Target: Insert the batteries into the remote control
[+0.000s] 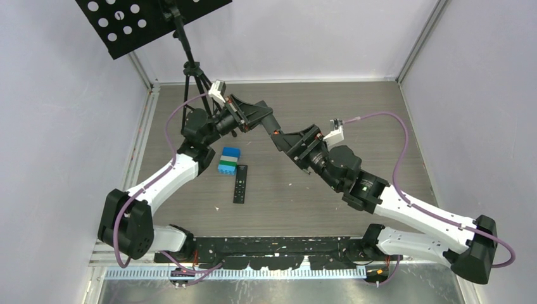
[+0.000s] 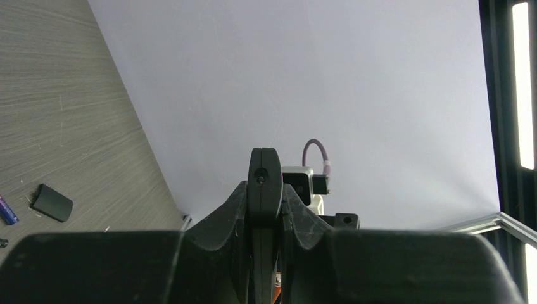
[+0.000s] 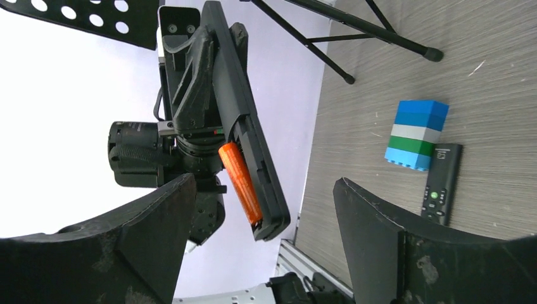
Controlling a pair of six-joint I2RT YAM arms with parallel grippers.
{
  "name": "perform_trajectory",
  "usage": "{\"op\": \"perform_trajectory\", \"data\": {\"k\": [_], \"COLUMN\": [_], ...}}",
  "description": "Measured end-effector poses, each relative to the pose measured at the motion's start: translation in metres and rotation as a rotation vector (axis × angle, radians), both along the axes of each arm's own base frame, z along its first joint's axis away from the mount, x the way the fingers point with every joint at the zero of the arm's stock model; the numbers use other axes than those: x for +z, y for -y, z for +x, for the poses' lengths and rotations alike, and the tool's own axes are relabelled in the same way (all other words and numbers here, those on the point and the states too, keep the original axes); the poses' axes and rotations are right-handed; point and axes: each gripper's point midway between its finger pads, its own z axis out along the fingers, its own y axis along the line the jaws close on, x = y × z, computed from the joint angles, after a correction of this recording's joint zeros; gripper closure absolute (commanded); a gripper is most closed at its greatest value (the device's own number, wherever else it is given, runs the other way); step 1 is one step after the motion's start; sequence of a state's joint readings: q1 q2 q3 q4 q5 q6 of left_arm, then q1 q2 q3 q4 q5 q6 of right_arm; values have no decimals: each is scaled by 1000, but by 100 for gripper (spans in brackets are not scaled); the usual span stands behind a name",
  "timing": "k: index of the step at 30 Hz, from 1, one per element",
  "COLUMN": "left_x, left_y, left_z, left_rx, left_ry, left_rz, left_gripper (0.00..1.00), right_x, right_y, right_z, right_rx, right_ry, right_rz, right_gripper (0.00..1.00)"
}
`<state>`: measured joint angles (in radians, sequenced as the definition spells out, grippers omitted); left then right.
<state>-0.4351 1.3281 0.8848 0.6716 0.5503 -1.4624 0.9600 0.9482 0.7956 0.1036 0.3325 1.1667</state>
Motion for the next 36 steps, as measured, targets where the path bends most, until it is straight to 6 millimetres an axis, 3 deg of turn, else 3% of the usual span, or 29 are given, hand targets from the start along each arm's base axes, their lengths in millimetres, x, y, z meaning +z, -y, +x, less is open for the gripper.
{"op": "perform_trajectory", "data": {"k": [13, 21, 33, 36], "left_x": [13, 15, 18, 18], "left_y": [-3, -4, -4, -5], "left_z": [-6, -9, -10, -10], "left_rx": [0, 0, -1, -1], "left_ry": [75, 111, 125, 128], "left_rz": [-35, -51, -58, -59], "left_gripper": [100, 100, 100, 100], "right_x": [15, 4, 11, 12], "right_y": [-7, -14, -14, -14], "right_z": [13, 21, 25, 25], "right_rx": [-35, -37, -26, -23], "right_ry": [-14, -45, -45, -43], "right_rz": [126, 124, 166, 169], "right_gripper": [21, 33, 28, 34]}}
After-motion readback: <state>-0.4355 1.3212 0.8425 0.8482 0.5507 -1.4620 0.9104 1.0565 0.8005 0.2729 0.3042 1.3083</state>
